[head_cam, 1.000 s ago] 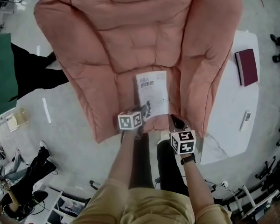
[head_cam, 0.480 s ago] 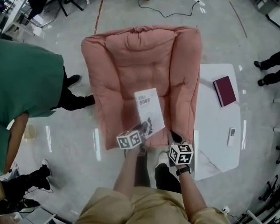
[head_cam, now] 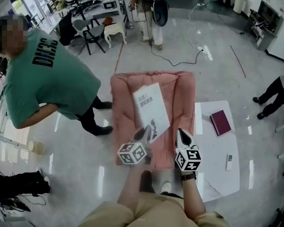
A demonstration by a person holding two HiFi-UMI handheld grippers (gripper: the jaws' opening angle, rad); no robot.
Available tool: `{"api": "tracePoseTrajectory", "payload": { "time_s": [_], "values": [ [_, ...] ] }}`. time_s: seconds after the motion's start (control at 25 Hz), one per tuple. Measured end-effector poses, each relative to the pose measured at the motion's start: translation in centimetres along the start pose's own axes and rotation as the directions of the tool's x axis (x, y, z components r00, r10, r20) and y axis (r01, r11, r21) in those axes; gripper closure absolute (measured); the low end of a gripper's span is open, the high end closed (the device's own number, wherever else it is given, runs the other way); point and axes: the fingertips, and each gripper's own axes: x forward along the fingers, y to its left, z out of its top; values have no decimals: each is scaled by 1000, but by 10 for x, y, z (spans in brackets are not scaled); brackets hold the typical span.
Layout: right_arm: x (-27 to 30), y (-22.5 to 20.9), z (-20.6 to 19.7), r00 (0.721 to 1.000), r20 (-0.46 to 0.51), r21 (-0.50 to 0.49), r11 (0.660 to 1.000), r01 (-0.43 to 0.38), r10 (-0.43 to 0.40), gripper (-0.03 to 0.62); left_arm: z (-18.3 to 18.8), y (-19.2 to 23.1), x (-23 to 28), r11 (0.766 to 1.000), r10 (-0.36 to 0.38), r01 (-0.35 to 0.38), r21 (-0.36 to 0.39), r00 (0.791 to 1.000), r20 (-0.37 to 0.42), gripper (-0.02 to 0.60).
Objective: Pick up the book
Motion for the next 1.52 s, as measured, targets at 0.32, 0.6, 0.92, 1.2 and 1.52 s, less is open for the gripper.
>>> {"api": "tracePoseTrajectory", "payload": {
  "time_s": [0.32,0.6,0.92,1.2,1.52],
  "values": [
    [-83,33,102,984,170,-188,982,-13,45,589,87,-103,-68,962,-8,-50,267,977,212,538],
    [-134,41,126,965,253,-228,974,-12,71,589,109,-157,-119,909,3,-147,389,938,348,540],
    [-167,58,135,948,299,-274,961,-29,114,589,101,-184,-141,903,-9,-144,404,935,354,540],
    [-175,57,128,950,290,-291,956,-32,120,589,83,-186,-137,894,5,-150,422,945,326,540],
    [-172,66,127,947,291,-303,952,-40,132,589,85,-181,-137,891,9,-155,428,946,323,540]
  ]
}}
